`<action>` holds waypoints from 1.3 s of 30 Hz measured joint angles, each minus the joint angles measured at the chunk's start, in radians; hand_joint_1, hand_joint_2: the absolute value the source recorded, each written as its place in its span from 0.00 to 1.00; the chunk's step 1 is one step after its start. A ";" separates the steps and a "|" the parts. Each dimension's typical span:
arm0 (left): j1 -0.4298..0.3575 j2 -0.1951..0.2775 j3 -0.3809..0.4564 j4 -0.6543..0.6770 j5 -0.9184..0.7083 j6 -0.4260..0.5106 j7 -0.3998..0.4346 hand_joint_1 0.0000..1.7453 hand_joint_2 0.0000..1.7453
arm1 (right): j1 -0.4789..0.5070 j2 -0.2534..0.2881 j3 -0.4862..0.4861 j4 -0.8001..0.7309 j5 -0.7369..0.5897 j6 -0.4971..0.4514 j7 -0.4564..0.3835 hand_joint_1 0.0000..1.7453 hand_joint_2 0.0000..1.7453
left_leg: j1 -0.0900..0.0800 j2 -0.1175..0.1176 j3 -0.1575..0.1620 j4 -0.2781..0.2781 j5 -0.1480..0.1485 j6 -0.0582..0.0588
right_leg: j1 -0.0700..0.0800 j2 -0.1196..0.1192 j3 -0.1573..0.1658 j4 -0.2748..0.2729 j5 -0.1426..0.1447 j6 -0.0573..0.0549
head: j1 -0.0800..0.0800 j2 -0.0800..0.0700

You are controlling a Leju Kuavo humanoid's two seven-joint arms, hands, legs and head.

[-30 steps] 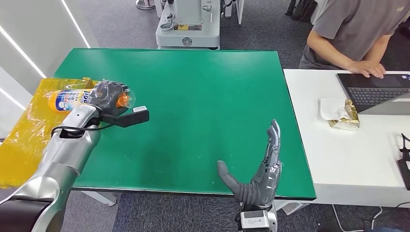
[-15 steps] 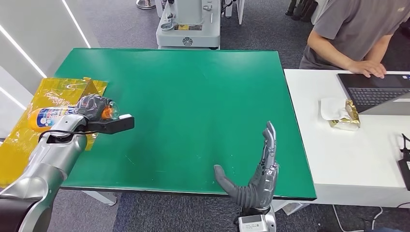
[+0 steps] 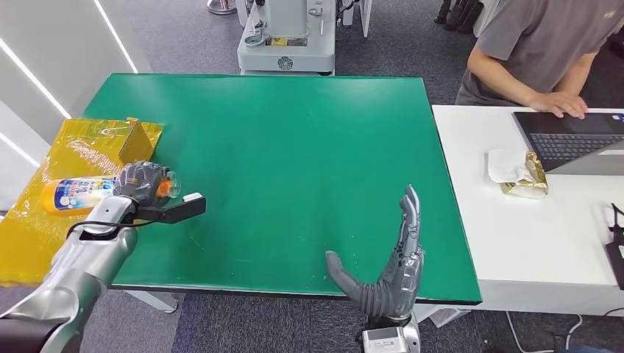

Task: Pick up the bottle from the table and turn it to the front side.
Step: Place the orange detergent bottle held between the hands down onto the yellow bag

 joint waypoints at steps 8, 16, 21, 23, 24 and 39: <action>0.017 -0.003 -0.044 0.013 -0.122 0.094 0.029 1.00 1.00 | 0.000 -0.003 0.006 0.009 0.002 0.000 0.000 0.00 1.00 | 0.000 0.000 0.000 0.000 0.000 0.000 | 0.000 0.000 0.000 0.000 0.000 0.000 | 0.000 0.000; 0.016 -0.022 -0.081 0.022 -0.146 0.112 0.054 1.00 1.00 | -0.001 -0.007 0.014 0.015 0.003 0.000 0.000 0.00 1.00 | 0.000 0.000 0.000 0.000 0.000 0.000 | 0.000 0.000 0.000 0.000 0.000 0.000 | 0.000 0.000; 0.016 -0.029 -0.084 0.025 -0.146 0.118 0.055 1.00 1.00 | -0.002 -0.012 0.023 0.019 0.000 0.000 0.000 0.00 1.00 | 0.000 0.000 0.000 0.000 0.000 0.000 | 0.000 0.000 0.000 0.000 0.000 0.000 | 0.000 0.000; 0.017 -0.031 -0.084 0.026 -0.146 0.127 0.055 1.00 1.00 | -0.003 -0.015 0.027 0.022 -0.002 0.000 0.000 0.00 1.00 | 0.000 0.000 0.000 0.000 0.000 0.000 | 0.000 0.000 0.000 0.000 0.000 0.000 | 0.000 0.000; 0.017 -0.032 -0.084 0.026 -0.146 0.131 0.057 1.00 1.00 | -0.004 -0.017 0.030 0.023 -0.003 0.000 0.000 0.00 1.00 | 0.000 0.000 0.000 0.000 0.000 0.000 | 0.000 0.000 0.000 0.000 0.000 0.000 | 0.000 0.000; 0.060 -0.016 -0.076 0.042 -0.141 0.146 0.116 0.00 1.00 | -0.009 -0.040 0.068 0.048 -0.020 0.000 0.000 0.00 1.00 | 0.000 0.000 0.000 0.000 0.000 0.000 | 0.000 -0.001 0.000 0.000 0.000 0.000 | 0.000 0.000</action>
